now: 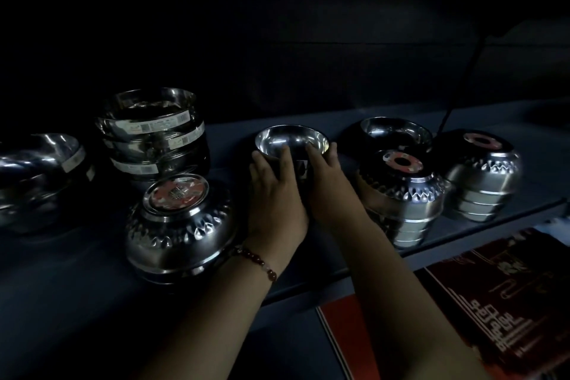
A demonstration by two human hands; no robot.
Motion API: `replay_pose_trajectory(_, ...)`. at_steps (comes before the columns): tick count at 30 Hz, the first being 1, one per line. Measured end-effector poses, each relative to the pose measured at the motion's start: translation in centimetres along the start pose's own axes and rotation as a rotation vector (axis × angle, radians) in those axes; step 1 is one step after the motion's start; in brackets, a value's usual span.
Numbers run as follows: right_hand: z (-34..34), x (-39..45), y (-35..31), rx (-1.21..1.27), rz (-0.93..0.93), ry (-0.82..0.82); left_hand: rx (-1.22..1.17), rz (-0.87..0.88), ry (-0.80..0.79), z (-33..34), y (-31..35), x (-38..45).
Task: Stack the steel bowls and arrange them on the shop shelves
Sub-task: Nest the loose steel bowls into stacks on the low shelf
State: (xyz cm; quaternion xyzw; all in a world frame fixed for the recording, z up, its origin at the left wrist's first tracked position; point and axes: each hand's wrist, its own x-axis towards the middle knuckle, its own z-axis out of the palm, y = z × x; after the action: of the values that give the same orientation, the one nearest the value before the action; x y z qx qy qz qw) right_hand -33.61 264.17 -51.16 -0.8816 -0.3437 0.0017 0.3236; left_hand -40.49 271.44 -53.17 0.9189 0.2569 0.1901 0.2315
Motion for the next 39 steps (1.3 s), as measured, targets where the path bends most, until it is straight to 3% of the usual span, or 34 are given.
replay_pose_trajectory(6,-1.2,-2.4,-0.3,-0.234,-0.151,-0.076,0.297,0.166,0.065,-2.3,1.2,-3.2)
replay_pose_trajectory(13,-2.2,-6.9,-1.5,-0.357,-0.227,-0.088,0.410,0.378,0.064,-6.7,-1.4,-7.9)
replay_pose_trajectory(19,-1.8,-10.7,-4.5,-0.294,-0.335,-0.075,0.511,0.360,0.111,-9.4,-6.0,-10.1)
replay_pose_trajectory(24,0.1,-11.8,-6.4,-0.168,-0.415,-0.090,0.460,0.337,0.122,-11.4,-9.6,-11.3)
replay_pose_trajectory(27,1.4,-11.7,-6.9,-0.103,-0.435,-0.095,0.387,0.230,0.059,-12.2,-11.1,-11.6)
replay_pose_trajectory(33,4.0,-10.9,-7.2,0.059,-0.365,-0.127,0.167,0.128,-0.030,-12.9,-12.3,-12.0)
replay_pose_trajectory(39,4.8,-10.2,-7.1,0.272,-0.296,-0.145,-0.069,0.158,0.023,-12.7,-12.6,-11.7)
